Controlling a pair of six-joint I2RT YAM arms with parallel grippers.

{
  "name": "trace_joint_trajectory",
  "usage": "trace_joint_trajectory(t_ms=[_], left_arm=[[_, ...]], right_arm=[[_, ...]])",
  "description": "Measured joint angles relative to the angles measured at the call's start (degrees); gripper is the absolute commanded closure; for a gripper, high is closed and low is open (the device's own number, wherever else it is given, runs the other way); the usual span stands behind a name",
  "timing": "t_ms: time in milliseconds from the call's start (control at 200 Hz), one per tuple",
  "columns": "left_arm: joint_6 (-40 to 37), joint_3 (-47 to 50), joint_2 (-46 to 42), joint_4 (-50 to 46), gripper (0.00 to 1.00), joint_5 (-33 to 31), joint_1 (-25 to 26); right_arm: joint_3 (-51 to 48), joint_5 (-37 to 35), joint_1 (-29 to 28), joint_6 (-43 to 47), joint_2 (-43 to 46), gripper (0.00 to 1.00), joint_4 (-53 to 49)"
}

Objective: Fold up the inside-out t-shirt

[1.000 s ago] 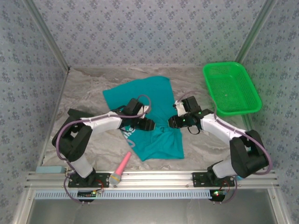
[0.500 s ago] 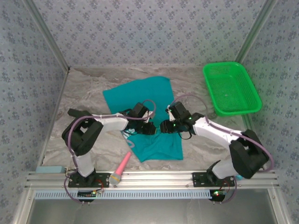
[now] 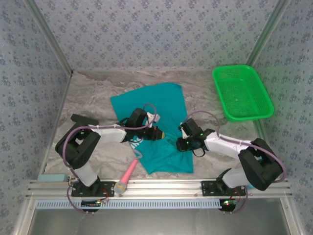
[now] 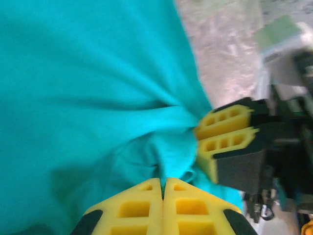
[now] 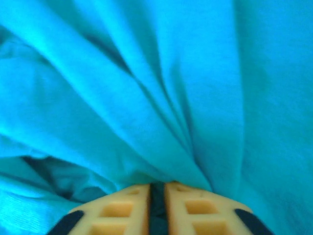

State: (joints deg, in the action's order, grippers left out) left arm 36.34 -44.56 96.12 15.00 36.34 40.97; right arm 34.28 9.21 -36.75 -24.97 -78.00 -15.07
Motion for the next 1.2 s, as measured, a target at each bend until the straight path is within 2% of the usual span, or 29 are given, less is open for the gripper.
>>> trace_joint_trajectory(t_ms=[115, 215, 295, 405, 645, 815, 870, 934, 969, 1104, 1204], left_arm=[[0.22, 0.04, -1.57, 3.30, 1.00, 2.49, 0.37], [0.09, 0.09, -2.32, 4.15, 1.00, 3.28, 0.66], [-0.26, 0.39, -2.32, 4.42, 1.00, 3.30, 0.83], [-0.22, 1.70, -2.25, 4.92, 1.00, 3.30, 1.05], [0.26, 3.48, -1.62, 6.43, 1.00, 3.30, 1.05], [0.42, 3.48, -1.44, 7.56, 1.00, 3.30, 1.05], [0.39, 3.48, -1.44, 7.65, 1.00, 3.30, 1.05], [0.42, 3.58, -1.44, 7.80, 1.00, 3.30, 1.05], [0.42, 3.67, -1.44, 7.87, 1.00, 3.28, 1.05], [0.39, 3.87, -1.42, 7.89, 0.96, 3.04, 1.05], [-0.24, 4.50, -1.44, 7.17, 0.90, 1.36, 1.05]], right_arm=[[-0.15, 0.24, 0.24, 2.47, 5.33, 0.62, 0.02], [0.96, 0.52, 0.70, 4.52, 11.52, 0.63, -1.27], [3.78, 0.63, 0.90, 4.83, 13.14, 0.66, -2.84], [6.01, 0.83, 0.20, 1.90, 11.82, 0.70, -3.08], [3.96, 1.77, -3.63, -11.45, 6.10, 0.70, -1.73], [4.72, 0.66, -4.42, -13.18, 1.33, 0.69, -0.20], [5.33, -0.24, -4.70, -13.16, -0.39, 0.75, 0.26], [5.88, -0.96, -4.85, -13.11, -2.08, 0.93, 1.11], [6.23, -1.40, -4.87, -12.85, -2.80, 1.00, 1.49], [7.32, -2.99, -4.87, -9.53, -2.62, 1.00, 1.55], [7.56, -3.34, -4.76, -5.66, 1.62, 1.00, 0.13]])
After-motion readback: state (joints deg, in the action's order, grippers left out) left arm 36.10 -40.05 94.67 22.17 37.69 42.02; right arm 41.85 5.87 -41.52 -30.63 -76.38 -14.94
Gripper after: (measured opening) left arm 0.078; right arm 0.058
